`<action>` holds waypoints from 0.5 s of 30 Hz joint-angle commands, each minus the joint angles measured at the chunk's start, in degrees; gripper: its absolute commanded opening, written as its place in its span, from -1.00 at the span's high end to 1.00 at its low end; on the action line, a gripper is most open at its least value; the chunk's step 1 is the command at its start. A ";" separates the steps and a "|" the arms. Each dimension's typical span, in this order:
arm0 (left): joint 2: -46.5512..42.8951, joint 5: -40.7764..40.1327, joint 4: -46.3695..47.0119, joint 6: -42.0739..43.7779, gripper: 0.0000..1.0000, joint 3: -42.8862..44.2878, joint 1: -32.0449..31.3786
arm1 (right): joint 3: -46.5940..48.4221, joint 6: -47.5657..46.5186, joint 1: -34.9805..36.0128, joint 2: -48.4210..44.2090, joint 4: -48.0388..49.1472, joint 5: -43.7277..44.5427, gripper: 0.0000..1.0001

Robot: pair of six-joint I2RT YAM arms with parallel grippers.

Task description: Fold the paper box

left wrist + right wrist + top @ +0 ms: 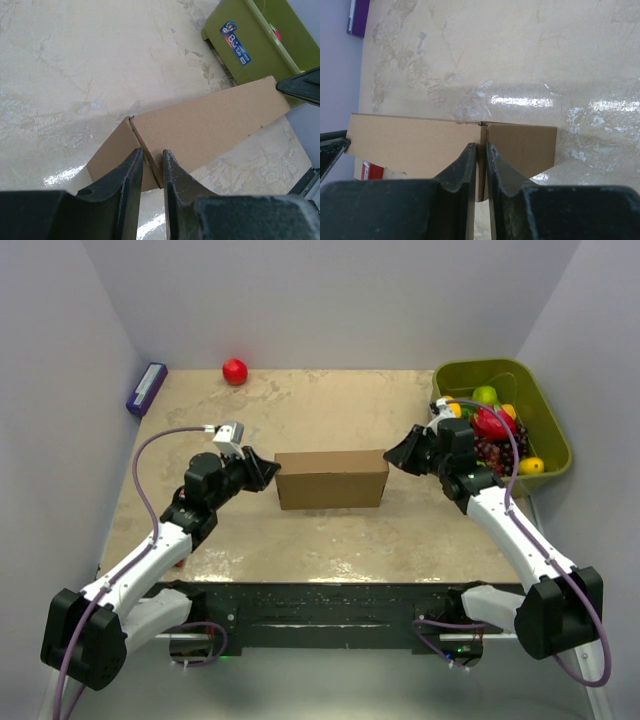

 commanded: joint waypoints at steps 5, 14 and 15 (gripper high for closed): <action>2.96 -1.11 -17.16 3.35 0.49 -4.28 0.11 | 0.71 -7.75 -1.16 4.17 -15.93 11.33 0.51; 2.16 2.04 -13.22 2.03 0.50 -6.30 0.11 | -3.40 -6.71 -1.51 4.18 -10.50 0.36 0.38; 2.25 2.74 -12.34 1.33 0.50 -6.82 0.11 | -3.85 -6.36 -1.51 4.09 -9.80 -2.18 0.39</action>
